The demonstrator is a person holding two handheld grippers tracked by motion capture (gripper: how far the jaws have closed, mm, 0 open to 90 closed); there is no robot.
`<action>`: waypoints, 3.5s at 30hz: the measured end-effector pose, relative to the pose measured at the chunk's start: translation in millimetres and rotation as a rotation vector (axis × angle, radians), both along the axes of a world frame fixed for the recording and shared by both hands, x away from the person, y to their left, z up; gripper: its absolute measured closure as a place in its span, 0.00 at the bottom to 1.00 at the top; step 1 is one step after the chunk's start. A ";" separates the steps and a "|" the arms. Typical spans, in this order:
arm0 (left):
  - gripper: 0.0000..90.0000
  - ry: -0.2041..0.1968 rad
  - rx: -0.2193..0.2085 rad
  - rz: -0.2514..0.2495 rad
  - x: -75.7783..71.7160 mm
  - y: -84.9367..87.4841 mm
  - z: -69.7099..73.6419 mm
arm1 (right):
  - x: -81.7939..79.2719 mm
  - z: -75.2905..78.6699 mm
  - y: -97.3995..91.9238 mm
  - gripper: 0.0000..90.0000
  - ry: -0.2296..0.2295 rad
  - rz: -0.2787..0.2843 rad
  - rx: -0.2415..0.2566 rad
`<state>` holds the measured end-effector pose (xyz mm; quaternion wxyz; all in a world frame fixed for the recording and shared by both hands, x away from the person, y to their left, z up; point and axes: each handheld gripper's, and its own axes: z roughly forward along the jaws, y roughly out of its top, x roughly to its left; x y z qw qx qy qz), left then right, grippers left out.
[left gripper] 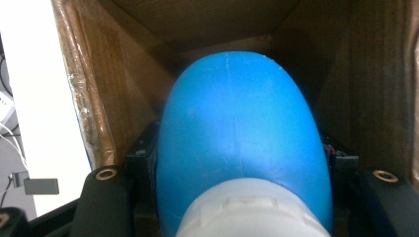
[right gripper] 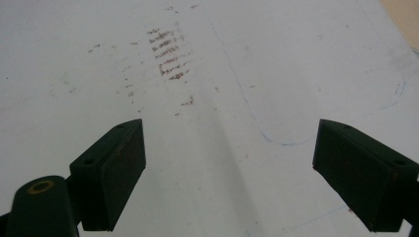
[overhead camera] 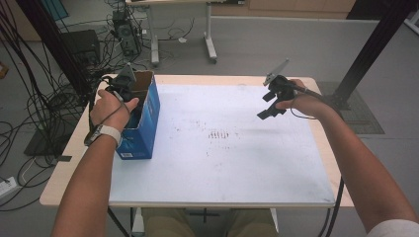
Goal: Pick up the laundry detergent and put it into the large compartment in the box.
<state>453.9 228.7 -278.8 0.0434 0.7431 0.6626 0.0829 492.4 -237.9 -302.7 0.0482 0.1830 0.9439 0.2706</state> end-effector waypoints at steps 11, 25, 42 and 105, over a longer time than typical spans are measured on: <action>0.41 0.004 0.000 0.000 0.8 0.1 0.0 | -0.2 0.4 -0.4 0.14 -0.001 0.000 -0.001; 0.41 0.005 -0.001 0.000 0.7 0.5 0.1 | -0.7 0.6 -1.6 0.14 -0.001 -0.002 0.000; 0.41 0.001 -0.001 0.002 -0.1 0.5 0.0 | -1.4 0.3 -2.0 0.14 -0.002 -0.004 0.000; 0.30 0.011 -0.022 -0.063 -1.2 -0.3 10.5 | -2.2 -1.6 0.8 0.14 0.001 0.006 0.003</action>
